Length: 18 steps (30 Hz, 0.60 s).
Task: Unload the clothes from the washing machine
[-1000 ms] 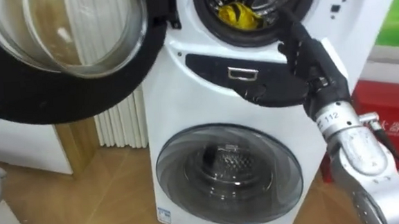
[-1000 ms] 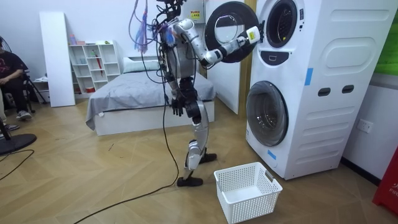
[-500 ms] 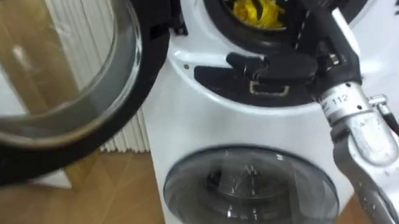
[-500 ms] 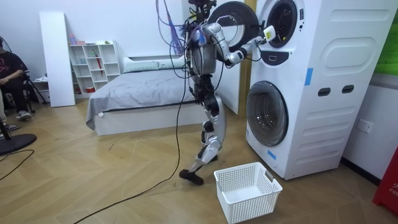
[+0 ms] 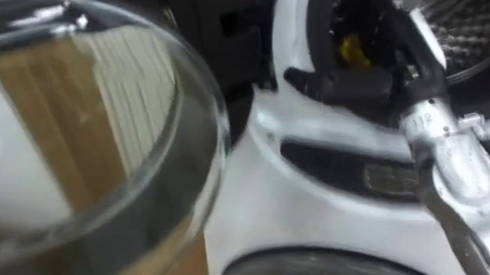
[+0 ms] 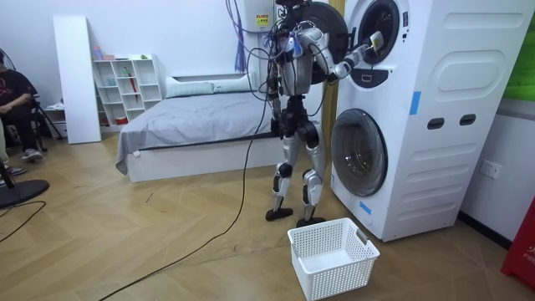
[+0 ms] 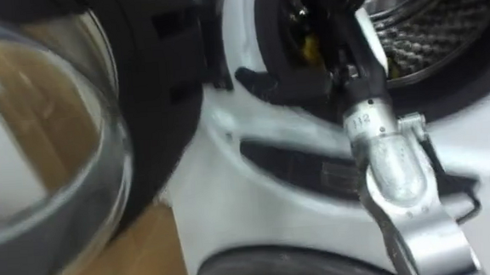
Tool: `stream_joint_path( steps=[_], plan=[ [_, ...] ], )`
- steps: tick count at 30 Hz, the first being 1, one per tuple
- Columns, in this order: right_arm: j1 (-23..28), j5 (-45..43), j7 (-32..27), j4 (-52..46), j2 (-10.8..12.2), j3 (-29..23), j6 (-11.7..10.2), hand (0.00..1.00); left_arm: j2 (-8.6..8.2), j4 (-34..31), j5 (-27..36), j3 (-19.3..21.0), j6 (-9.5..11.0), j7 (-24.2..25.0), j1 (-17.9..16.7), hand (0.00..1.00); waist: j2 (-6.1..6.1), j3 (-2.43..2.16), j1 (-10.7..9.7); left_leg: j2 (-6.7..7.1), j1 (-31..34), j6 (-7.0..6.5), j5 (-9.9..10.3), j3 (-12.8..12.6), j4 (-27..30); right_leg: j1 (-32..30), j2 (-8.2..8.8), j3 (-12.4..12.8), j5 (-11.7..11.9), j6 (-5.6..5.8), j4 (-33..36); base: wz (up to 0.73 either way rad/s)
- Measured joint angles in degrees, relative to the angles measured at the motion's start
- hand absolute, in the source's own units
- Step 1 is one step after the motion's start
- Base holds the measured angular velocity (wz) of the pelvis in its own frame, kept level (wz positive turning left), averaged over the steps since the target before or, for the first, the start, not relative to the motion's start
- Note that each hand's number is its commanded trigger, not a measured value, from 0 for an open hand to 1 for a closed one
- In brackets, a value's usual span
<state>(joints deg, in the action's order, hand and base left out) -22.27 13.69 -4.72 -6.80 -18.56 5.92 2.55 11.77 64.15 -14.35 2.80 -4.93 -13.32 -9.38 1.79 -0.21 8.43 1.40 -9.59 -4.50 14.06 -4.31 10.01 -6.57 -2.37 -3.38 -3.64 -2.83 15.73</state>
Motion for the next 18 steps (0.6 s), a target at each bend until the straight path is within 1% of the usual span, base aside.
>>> stream_joint_path(
  steps=[1, 2, 3, 4, 6, 8, 11, 12, 16, 18],
  plan=[
    [0.0, 0.0, 0.1, -0.2, 0.0, 0.2, 0.0, 0.00, -0.04, 0.0, 0.0, 0.2, -0.1, 0.0, -0.1, 0.00, 0.04, -0.01, 0.0, -0.23, -0.1, 0.09, 0.1, 0.0, -0.2, 0.1, -0.28, 0.1, 0.1, -0.09, -0.2, -0.07],
    [0.0, -0.1, 0.3, -0.9, 0.0, 0.4, 0.0, 0.00, -0.16, 0.0, 0.0, 0.2, -0.1, 0.2, -0.1, 0.00, 0.11, 0.02, 0.0, -0.69, -0.1, 0.52, 0.4, 0.1, -0.5, 0.1, -0.76, 0.1, 0.1, -0.16, -0.3, -0.05],
    [-0.1, -0.2, 0.3, -1.3, 0.0, 0.4, 0.0, 0.00, -0.20, 0.0, 0.0, 0.3, -0.1, 0.4, 0.3, 0.00, 0.50, 0.13, -0.1, -0.84, 0.0, 0.56, 0.4, 0.0, -0.6, -0.1, -0.99, 0.1, 0.2, -0.31, -0.4, -0.03],
    [-0.1, -0.3, 0.2, -1.5, 0.0, 0.4, 0.0, 0.00, -0.29, 0.0, 0.0, 0.4, -0.1, 0.4, 0.5, 0.00, 0.67, 0.14, -0.1, -0.92, 0.1, 0.69, 0.5, -0.2, -0.6, -0.2, -1.10, 0.2, 0.2, -0.41, -0.6, -0.04],
    [-0.2, -0.3, -0.6, -1.8, 0.0, -0.2, 0.0, 0.00, -0.68, 0.0, -0.1, 0.4, -0.1, 0.4, 1.1, 0.00, 0.89, 0.38, -0.2, -1.46, 0.7, 0.51, 1.4, -0.3, -0.5, -0.4, -1.82, 0.2, 0.6, -0.97, -1.2, -0.09],
    [-0.2, -0.3, -0.6, -2.0, 0.0, -0.2, 0.0, 0.00, -0.98, 0.0, -0.1, 0.3, -0.4, 0.4, 1.1, 0.00, 1.01, 0.46, -0.5, -1.62, 1.0, 0.73, 1.7, -0.3, -0.4, -0.4, -2.05, 0.2, 0.7, -1.07, -1.3, -0.07],
    [-0.2, -0.3, -0.6, -3.3, 0.0, -0.1, 0.0, 0.00, -1.67, 0.0, 0.1, 0.0, -0.9, 0.4, 1.2, 0.00, 1.39, 0.32, -0.9, -1.87, 1.1, 0.95, 1.9, -0.4, -0.4, -0.5, -2.61, 0.1, 0.8, -1.18, -1.5, -0.01],
    [-0.2, -0.1, -0.6, -4.0, -0.1, -0.2, 0.0, 0.00, -1.75, 0.0, 0.1, -0.5, -0.9, 0.4, 1.1, 0.00, 1.38, 0.31, -1.1, -2.00, 1.2, 0.99, 1.9, -0.5, -0.5, -0.4, -2.80, 0.1, 0.9, -1.38, -1.9, 0.00],
    [0.0, 1.5, 0.2, -6.5, -0.1, -0.1, 0.0, 0.00, -1.73, 0.0, 0.1, -0.6, -0.8, 0.1, 1.1, 0.00, 1.04, 0.40, -2.0, -2.35, 1.2, 1.05, 1.9, -0.6, -0.6, -0.4, -3.26, 0.2, 1.1, -1.50, -2.5, -0.02],
    [0.0, 3.6, 1.2, -6.9, -0.4, -0.1, 0.0, 0.00, -1.60, 0.0, 0.2, -0.6, -0.1, -0.1, 1.0, 0.00, 0.63, 0.35, -2.2, -2.70, 1.1, 1.13, 2.1, -1.1, -0.6, -0.2, -3.70, 0.3, 1.3, -1.72, -3.2, -0.08]
  ],
)
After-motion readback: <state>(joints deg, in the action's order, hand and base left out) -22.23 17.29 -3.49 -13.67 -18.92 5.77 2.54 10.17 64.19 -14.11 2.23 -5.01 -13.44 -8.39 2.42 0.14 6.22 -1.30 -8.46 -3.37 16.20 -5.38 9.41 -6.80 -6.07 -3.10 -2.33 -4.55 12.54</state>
